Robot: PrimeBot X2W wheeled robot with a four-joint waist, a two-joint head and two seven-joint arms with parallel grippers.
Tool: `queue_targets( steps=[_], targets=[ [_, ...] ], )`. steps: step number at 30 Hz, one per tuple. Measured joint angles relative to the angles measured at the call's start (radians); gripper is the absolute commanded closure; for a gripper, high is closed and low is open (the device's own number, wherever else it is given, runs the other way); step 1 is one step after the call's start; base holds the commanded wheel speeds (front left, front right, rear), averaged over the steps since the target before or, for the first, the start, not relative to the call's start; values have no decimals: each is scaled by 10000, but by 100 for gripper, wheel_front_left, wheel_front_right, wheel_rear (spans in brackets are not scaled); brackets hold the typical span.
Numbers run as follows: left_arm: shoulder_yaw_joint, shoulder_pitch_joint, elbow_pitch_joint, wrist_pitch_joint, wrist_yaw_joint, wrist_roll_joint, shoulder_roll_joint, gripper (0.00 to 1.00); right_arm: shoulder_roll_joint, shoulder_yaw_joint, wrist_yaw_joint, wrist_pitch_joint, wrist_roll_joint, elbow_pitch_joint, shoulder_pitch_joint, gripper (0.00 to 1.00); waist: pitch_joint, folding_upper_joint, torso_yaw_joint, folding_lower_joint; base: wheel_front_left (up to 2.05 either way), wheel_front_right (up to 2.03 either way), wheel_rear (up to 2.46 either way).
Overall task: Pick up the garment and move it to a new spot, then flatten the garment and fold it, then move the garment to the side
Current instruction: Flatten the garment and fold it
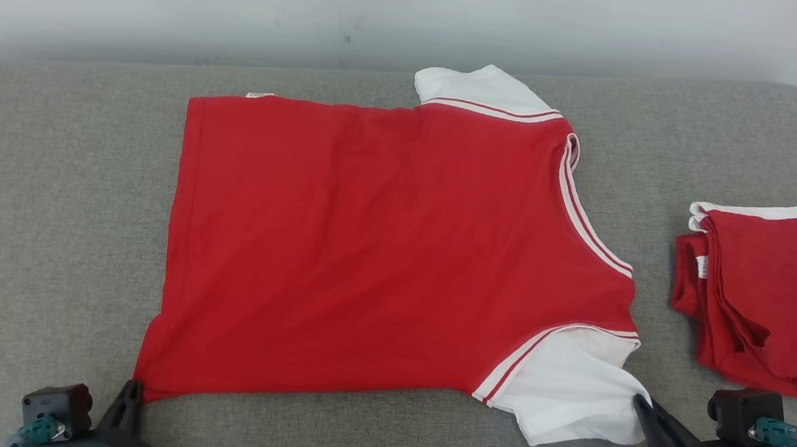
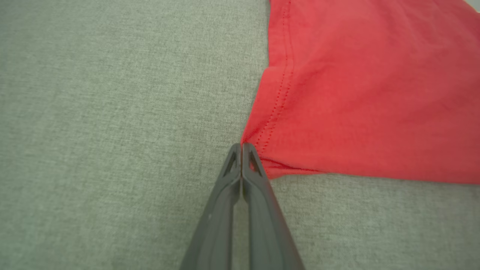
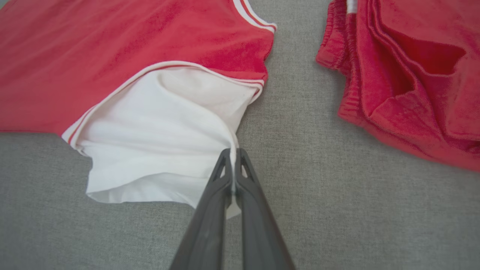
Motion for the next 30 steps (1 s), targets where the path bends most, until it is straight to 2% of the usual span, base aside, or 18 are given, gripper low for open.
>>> queue_targets(
  steps=[2,5,6,7,15,19,25,30],
  targets=[
    [25,47,-44,2,0,25,-15,100,-69,27,84,2,12,-274,23,100,-32,0,-8,0,0,0,0],
    [46,206,-107,35,0,198,-69,100,25,360,399,215,316,-596,91,100,-71,0,-20,0,0,0,0],
    [48,221,-127,63,0,209,-79,100,88,487,474,366,431,-617,191,70,-82,0,-23,0,0,0,0],
    [50,224,-148,90,2,232,-90,100,119,594,508,500,541,-617,332,0,-90,0,-24,0,0,0,0],
    [82,377,-387,192,4,299,-180,100,-92,194,343,796,627,-817,765,0,-74,0,-18,0,0,0,0],
    [138,403,-495,268,4,337,-192,100,-94,-178,36,688,617,-1135,742,0,-39,0,-37,0,0,0,0],
    [136,412,-685,366,12,428,-236,100,-270,-568,-401,566,132,-968,589,0,38,0,-51,0,0,0,0],
    [134,413,-878,472,12,439,-272,100,-217,-460,-443,562,-44,-717,249,0,169,0,-29,0,0,0,0]
  ],
)
